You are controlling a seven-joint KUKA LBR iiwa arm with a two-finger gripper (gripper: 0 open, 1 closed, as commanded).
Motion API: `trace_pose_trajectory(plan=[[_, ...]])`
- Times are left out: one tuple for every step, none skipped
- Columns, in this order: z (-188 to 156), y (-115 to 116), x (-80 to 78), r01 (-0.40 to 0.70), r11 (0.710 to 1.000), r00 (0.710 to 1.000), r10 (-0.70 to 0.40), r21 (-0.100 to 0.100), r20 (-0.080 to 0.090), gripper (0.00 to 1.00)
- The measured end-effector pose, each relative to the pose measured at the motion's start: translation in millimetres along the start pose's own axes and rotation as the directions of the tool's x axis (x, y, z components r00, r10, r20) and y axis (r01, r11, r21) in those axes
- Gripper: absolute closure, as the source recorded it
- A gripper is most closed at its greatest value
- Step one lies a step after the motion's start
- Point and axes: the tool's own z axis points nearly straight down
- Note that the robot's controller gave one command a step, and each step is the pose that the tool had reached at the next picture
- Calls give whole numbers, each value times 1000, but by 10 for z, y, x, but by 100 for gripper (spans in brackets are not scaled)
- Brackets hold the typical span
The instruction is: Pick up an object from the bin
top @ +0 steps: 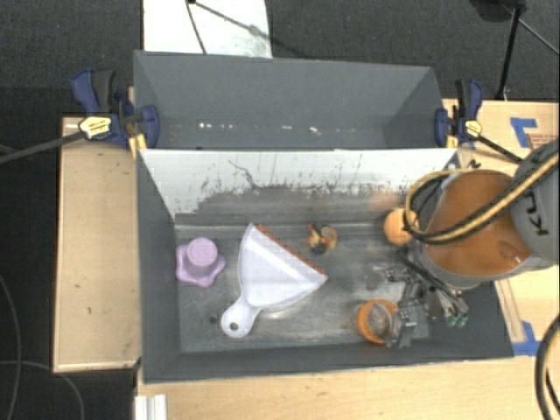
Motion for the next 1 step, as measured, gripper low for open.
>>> trace_pose_trajectory(plan=[[139,-97,-11,66,998,998,-66,-2,2,100]])
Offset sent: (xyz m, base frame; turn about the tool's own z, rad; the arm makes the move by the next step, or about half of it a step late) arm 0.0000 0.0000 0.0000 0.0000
